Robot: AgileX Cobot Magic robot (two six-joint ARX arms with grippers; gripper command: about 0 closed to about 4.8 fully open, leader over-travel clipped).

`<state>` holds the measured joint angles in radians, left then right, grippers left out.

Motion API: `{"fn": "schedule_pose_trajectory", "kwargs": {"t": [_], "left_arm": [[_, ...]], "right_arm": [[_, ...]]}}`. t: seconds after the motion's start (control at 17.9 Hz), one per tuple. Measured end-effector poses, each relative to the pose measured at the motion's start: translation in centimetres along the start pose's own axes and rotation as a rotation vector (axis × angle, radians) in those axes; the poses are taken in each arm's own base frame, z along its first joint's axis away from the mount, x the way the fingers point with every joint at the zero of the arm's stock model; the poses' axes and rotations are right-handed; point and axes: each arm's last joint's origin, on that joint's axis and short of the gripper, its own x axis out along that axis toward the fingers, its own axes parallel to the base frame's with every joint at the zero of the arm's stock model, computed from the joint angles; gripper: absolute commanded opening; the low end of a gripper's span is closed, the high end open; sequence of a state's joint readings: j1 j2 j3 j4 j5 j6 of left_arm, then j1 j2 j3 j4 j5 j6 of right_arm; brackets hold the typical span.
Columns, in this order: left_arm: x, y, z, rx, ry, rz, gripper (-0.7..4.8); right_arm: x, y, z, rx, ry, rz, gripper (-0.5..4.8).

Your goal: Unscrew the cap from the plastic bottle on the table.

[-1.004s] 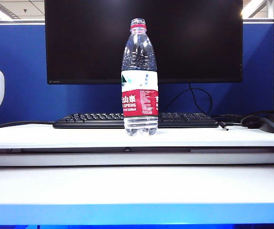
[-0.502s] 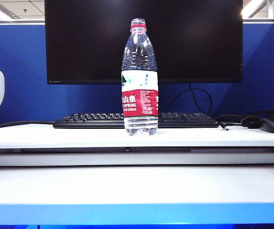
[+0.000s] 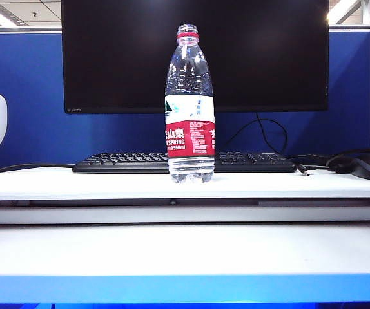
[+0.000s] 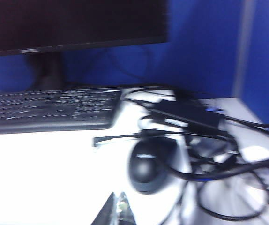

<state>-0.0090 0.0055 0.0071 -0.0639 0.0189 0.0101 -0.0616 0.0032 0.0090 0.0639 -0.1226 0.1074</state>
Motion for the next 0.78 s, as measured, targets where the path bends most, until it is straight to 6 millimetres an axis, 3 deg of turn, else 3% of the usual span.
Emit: {"fn": "schedule_pose_trajectory", "kwargs": {"t": [0.78], "left_arm": [[0.00,0.00,0.00,0.000,0.000,0.000,-0.03]], "right_arm": [[0.04,0.44,-0.06,-0.001,-0.001,-0.021,-0.01]]}}
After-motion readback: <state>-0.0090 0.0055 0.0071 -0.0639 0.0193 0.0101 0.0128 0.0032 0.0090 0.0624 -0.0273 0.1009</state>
